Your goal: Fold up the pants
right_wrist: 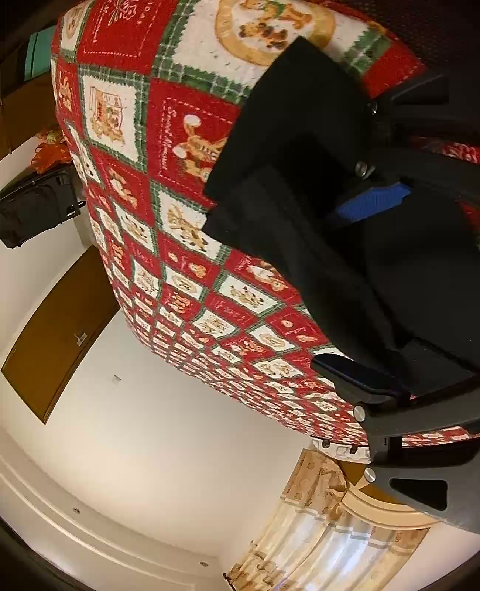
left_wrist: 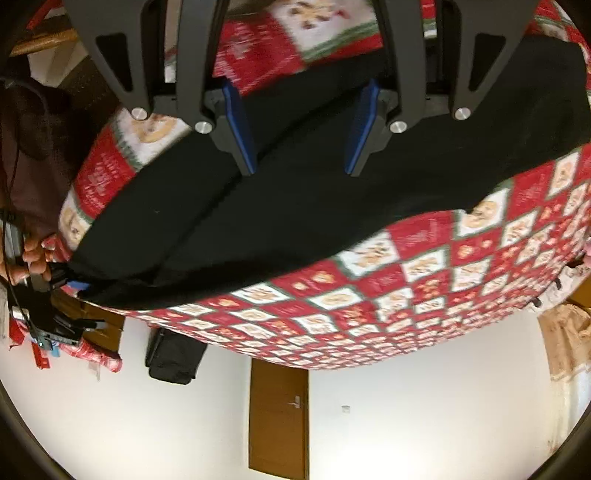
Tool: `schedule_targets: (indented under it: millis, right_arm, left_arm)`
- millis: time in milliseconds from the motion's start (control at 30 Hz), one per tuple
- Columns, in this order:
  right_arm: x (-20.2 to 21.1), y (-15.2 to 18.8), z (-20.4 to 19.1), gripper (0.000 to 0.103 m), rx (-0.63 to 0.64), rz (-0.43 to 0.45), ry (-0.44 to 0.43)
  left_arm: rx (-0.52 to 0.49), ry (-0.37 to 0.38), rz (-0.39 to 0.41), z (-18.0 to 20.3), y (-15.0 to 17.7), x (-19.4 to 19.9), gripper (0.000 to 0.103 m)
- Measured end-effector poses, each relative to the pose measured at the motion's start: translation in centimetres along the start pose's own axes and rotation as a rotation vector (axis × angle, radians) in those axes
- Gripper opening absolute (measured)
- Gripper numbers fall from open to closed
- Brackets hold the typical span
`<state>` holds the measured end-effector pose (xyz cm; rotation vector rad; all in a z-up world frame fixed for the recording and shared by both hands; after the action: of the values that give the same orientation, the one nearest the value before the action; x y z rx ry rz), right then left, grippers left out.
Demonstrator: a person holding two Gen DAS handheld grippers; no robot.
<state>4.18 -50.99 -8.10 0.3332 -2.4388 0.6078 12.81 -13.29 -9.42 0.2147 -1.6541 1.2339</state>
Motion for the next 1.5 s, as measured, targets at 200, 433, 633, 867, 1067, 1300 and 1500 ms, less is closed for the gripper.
schedule_targets:
  millis: [200,433,633,867,1067,1300,1500]
  right_arm:
    - [-1.6,7.0,-5.8,0.071,0.171,-0.181,-0.226]
    - [-11.4,17.9,-10.9,0.049,0.322,-0.495,-0.204]
    - [-16.1,23.0,-12.4,0.049,0.226,-0.629,-0.243]
    - [-18.3,24.5,-13.9,0.048,0.167,-0.648,-0.259]
    - [-18.9,25.1,-15.6,0.006,0.182,-0.672,-0.299]
    - [-15.0,24.4,-17.1,0.004,0.170,-0.666,-0.399]
    - [-13.5,25.8,-14.5,0.004,0.172,-0.681,-0.376]
  left_arm:
    - [0.170,0.144,0.005,0.0,0.6,-0.6,0.051]
    - [0.079,0.014,0.013,0.1,3.1,0.1,0.047]
    - [0.062,-0.006,0.053,-1.6,3.0,0.8,0.047]
    - [0.078,0.016,0.056,-2.6,3.8,0.6,0.047]
    - [0.023,0.006,0.079,-2.4,3.3,0.7,0.049]
    - [-0.015,0.016,0.102,-1.5,2.7,1.8,0.049]
    - [0.149,0.218,0.041,-2.1,6.1,2.3,0.049]
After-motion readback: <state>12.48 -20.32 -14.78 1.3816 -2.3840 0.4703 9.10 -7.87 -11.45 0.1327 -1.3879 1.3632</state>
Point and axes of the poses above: each gripper's, at about its wrist camera, not at the fingertips, and x roughly against the way its jaws point, z to its right, y to its underside, the point moved 8 cm from there along -x, roughly the way its jaws point, and after that the axes turned 12 degrees about -z, right-handed, at the moved point
